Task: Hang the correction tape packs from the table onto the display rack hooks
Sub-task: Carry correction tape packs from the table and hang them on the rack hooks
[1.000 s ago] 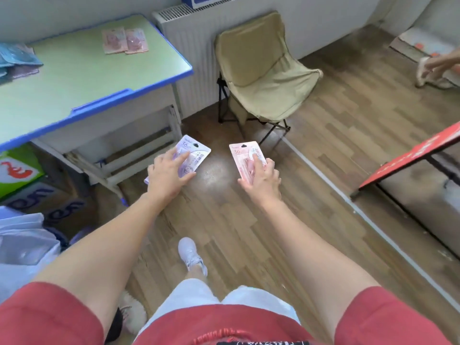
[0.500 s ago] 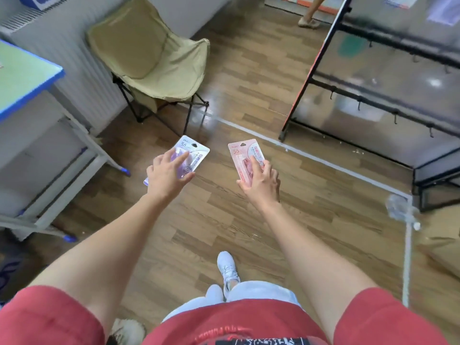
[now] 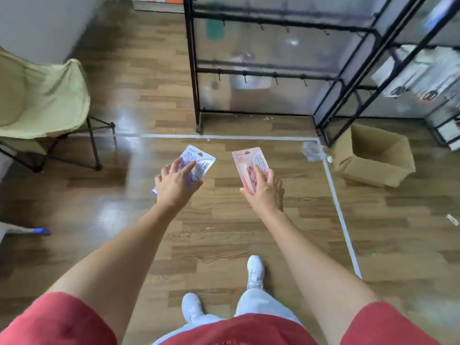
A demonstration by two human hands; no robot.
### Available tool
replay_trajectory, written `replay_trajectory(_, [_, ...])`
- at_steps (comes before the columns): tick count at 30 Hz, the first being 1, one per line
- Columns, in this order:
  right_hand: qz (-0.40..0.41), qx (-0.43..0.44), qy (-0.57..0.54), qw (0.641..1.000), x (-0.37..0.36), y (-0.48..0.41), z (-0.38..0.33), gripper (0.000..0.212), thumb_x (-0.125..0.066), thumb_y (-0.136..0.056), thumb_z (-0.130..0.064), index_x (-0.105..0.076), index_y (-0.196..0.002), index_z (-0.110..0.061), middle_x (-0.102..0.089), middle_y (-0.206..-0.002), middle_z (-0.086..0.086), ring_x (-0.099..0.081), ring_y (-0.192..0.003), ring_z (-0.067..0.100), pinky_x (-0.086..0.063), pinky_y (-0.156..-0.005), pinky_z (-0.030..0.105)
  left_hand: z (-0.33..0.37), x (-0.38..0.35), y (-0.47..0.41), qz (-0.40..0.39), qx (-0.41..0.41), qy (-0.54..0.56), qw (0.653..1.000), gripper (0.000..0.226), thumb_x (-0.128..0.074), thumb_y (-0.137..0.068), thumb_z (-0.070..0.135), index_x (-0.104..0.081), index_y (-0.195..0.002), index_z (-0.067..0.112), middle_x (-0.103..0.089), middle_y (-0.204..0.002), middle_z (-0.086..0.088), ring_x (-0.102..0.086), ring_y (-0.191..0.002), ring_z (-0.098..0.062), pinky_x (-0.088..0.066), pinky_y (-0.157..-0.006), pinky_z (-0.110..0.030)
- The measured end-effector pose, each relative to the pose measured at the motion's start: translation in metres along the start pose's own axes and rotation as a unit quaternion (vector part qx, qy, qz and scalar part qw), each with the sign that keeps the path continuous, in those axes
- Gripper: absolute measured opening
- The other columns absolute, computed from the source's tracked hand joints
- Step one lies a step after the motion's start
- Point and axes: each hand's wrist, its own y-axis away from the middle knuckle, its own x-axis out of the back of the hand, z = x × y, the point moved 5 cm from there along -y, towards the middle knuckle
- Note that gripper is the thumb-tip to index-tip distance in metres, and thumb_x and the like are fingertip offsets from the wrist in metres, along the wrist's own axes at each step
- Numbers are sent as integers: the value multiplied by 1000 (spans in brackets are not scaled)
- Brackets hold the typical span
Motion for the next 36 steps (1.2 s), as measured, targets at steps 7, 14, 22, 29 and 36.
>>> replay_trajectory(7, [77, -5, -11, 997, 85, -71, 81, 75, -59, -89, -48, -23, -150, -23, -26, -144, 10, -34, -125, 33, -32, -103, 41, 159, -4, -63, 49, -68, 19, 996, 58, -56, -90, 47, -38, -144, 37, -26, -154, 1, -25, -136, -28, -24, -105, -42])
replay_trajectory(14, [123, 15, 7, 992, 160, -147, 130, 74, -58, -89, -48, -23, -149, -24, -25, -144, 10, -34, -124, 31, -35, -99, 41, 252, 10, -118, 107, -73, 25, 991, 55, -54, -92, 44, -38, -144, 35, -22, -156, 1, -21, -138, -29, -19, -107, -41])
replay_trajectory(22, [163, 41, -19, 986, 211, -242, 127, 74, -61, -88, -46, -25, -149, -23, -26, -145, 11, -31, -126, 31, -36, -103, 43, 291, 37, -211, 152, -43, 20, 987, 57, -52, -92, 44, -34, -146, 35, -20, -156, 1, -20, -138, -28, -19, -106, -42])
replay_trajectory(29, [192, 71, -13, 979, 249, -353, 93, 74, -60, -88, -46, -26, -149, -21, -28, -145, 12, -35, -125, 33, -37, -102, 42, 315, 71, -327, 186, -46, 39, 981, 59, -52, -93, 47, -32, -147, 35, -20, -157, 0, -19, -139, -29, -20, -108, -43])
replay_trajectory(36, [219, 87, -26, 971, 282, -455, 51, 73, -59, -90, -46, -25, -149, -22, -27, -146, 11, -32, -128, 32, -35, -103, 42, 327, 107, -441, 208, -41, 56, 976, 60, -53, -92, 48, -32, -147, 36, -20, -157, 0, -19, -139, -29, -21, -107, -44])
